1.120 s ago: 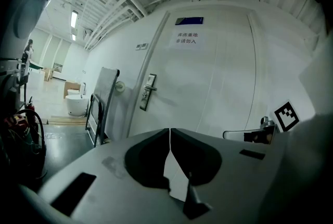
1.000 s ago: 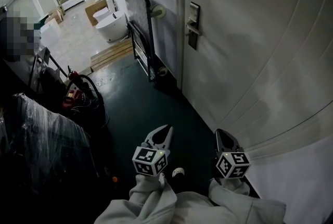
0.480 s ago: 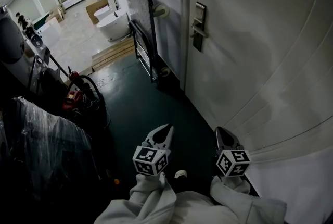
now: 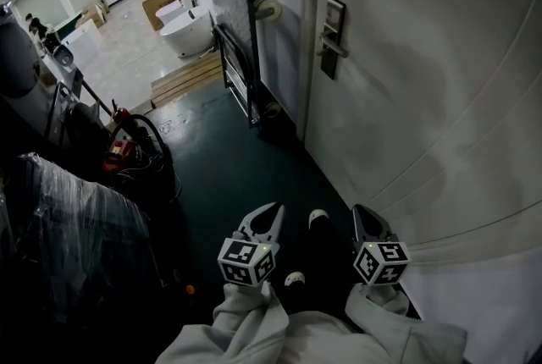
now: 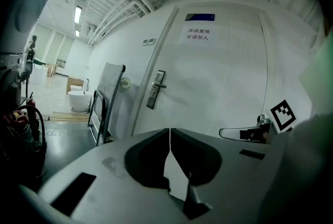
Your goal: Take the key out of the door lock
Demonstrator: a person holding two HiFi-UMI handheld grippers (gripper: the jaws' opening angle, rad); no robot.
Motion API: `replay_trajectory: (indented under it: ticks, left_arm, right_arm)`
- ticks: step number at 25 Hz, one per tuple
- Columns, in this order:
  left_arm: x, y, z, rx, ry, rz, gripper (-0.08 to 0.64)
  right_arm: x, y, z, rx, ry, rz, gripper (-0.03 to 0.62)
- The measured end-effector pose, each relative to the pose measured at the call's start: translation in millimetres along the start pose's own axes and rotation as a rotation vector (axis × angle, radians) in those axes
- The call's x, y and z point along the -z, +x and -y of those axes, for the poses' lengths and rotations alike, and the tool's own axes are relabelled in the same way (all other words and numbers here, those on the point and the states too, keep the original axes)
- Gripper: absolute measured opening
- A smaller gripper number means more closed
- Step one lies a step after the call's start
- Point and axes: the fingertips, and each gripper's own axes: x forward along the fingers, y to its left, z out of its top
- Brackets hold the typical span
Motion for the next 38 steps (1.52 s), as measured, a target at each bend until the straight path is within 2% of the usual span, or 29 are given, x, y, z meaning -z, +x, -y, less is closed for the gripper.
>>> replay_trajectory:
  ticks: [11,38]
  left_arm:
    - [-18,45,-23,-0.016,-0.007,0.012,0.020]
    - [-88,208,-105,-0.084,-0.031,0.016,0.020]
  right_arm:
    - [-26,50,18,-0.013,-0.014,-0.002,0.052]
    - [-115,223,88,-0.061,-0.044,-0.046,0.052]
